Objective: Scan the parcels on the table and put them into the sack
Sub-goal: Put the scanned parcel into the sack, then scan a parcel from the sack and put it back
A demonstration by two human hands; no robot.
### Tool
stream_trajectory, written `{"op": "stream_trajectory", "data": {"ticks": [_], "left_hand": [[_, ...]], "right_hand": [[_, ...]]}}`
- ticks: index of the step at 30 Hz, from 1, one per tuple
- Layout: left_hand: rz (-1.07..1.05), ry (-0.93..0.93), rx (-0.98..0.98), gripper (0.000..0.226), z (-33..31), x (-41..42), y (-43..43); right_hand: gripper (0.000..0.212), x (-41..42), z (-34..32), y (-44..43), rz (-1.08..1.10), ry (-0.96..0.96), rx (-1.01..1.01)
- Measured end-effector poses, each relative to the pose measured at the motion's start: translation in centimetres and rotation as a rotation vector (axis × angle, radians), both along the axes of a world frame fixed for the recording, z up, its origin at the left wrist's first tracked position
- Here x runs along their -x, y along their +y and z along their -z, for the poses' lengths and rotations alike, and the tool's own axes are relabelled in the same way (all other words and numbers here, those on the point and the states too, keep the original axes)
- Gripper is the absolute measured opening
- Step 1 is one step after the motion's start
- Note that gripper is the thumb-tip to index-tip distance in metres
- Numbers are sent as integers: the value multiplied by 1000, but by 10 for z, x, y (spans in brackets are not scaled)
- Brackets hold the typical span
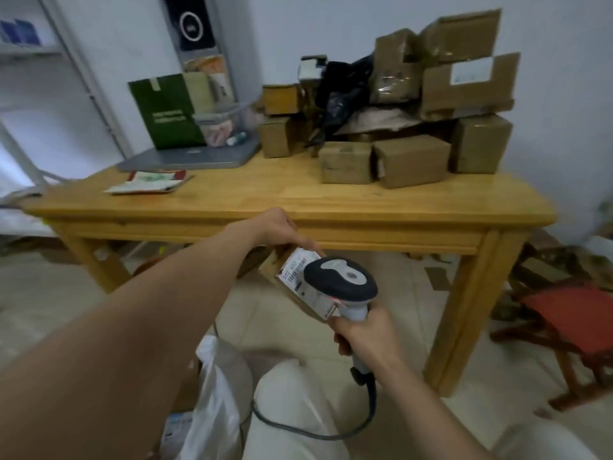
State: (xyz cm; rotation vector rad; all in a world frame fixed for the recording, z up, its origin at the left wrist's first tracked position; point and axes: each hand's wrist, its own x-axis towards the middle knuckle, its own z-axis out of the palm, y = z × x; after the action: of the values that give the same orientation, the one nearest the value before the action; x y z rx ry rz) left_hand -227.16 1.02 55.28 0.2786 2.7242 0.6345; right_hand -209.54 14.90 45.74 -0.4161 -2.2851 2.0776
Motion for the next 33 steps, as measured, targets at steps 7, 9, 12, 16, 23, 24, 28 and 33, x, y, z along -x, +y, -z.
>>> {"op": "stream_trajectory", "data": {"ticks": [7, 9, 12, 16, 23, 24, 28, 33], "left_hand": [[-214, 62, -64, 45, -24, 9, -129], [-254, 68, -88, 41, -26, 7, -159], [-322, 65, -113, 42, -25, 3, -199], [-430, 63, -124, 46, -20, -7, -245], [-568, 87, -171, 43, -4, -25, -303], [-583, 93, -177, 42, -2, -27, -308], [-652, 84, -171, 49, 6, -34, -327], [-684, 59, -178, 65, 11, -38, -338]], "right_hand": [[17, 26, -15, -82, -222, 100, -366], [18, 30, -20, -101, -267, 138, -431], [22, 39, -26, -125, -333, 174, -476], [25, 48, -27, -155, -439, 200, -491], [27, 55, -25, -201, -580, 265, -472], [28, 57, -25, -204, -593, 268, -468], [27, 58, -24, -217, -664, 290, -471], [25, 61, -20, -225, -708, 295, -510]]}}
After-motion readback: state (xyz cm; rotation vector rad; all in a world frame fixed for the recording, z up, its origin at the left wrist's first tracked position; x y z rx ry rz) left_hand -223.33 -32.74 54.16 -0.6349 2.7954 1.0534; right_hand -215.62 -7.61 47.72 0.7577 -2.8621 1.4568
